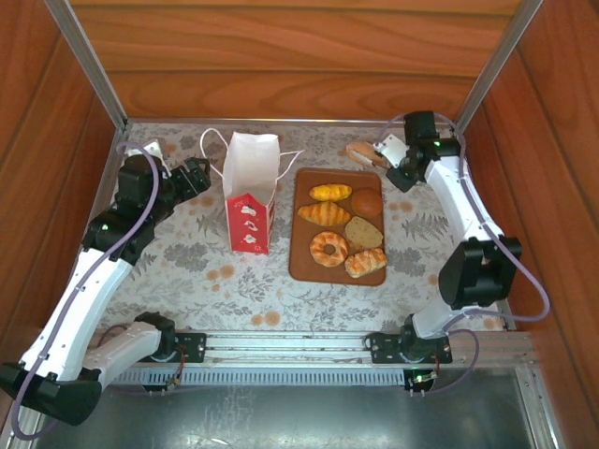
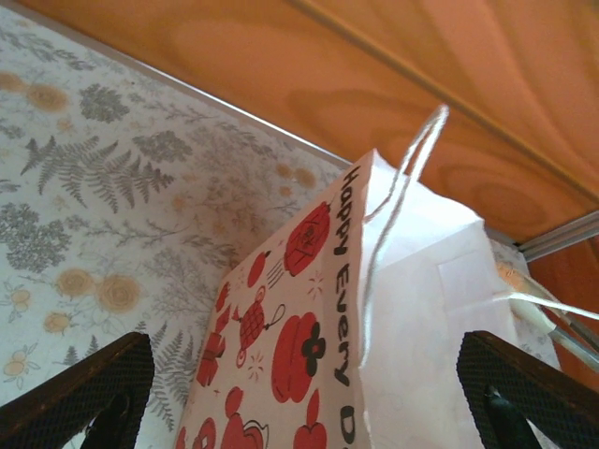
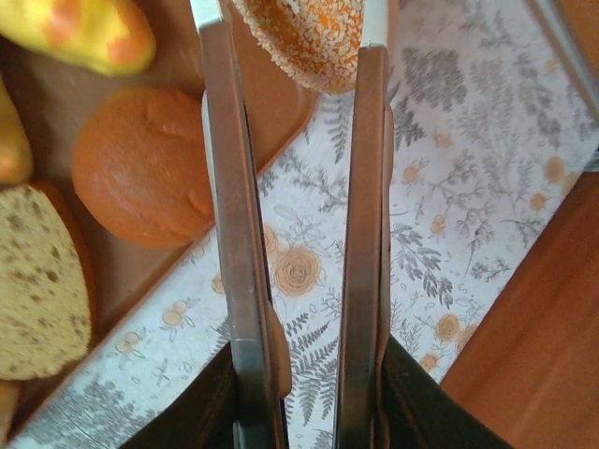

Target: Place the fake bread into the paper bag

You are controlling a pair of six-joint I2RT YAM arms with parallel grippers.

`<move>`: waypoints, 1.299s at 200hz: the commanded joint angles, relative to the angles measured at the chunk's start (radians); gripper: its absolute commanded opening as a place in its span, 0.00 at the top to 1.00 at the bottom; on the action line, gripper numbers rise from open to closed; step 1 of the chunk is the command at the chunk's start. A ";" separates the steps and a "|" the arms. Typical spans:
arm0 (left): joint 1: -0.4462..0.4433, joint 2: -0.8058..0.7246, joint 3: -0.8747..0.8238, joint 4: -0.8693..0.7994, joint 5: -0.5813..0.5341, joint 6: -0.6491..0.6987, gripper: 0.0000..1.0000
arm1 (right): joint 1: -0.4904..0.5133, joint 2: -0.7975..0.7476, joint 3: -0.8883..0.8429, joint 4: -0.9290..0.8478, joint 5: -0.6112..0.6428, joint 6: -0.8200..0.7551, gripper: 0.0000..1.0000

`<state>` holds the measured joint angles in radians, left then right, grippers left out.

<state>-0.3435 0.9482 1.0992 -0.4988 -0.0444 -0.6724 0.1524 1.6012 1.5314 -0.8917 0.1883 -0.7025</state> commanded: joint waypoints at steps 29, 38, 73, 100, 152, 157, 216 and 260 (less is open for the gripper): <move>0.008 0.045 0.044 -0.012 0.128 -0.019 0.14 | 0.013 -0.230 -0.032 0.138 -0.250 0.296 0.79; 0.007 0.055 0.050 -0.011 0.144 -0.019 0.14 | 0.015 -0.252 -0.027 0.145 -0.282 0.348 0.80; 0.006 0.088 0.043 -0.002 0.170 -0.031 0.14 | 0.058 -0.317 0.007 0.184 -0.417 0.478 0.80; 0.005 0.118 0.026 0.026 0.199 -0.053 0.18 | 0.140 -0.332 0.056 0.190 -0.485 0.540 0.80; 0.006 0.171 -0.007 0.082 0.213 -0.107 0.29 | 0.352 -0.311 0.101 0.226 -0.515 0.681 0.80; 0.006 0.174 -0.012 0.089 0.209 -0.112 0.30 | 0.367 -0.305 0.102 0.226 -0.520 0.695 0.80; 0.005 0.194 -0.031 0.121 0.219 -0.133 0.45 | 0.503 -0.250 0.085 0.216 -0.509 0.782 0.80; 0.006 0.189 -0.051 0.135 0.210 -0.153 0.57 | 0.553 -0.222 0.055 0.168 -0.502 0.802 0.80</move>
<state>-0.3405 1.1419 1.0691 -0.3878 0.1619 -0.8093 0.6827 1.3769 1.5982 -0.7242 -0.2989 0.0635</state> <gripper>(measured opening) 0.455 0.323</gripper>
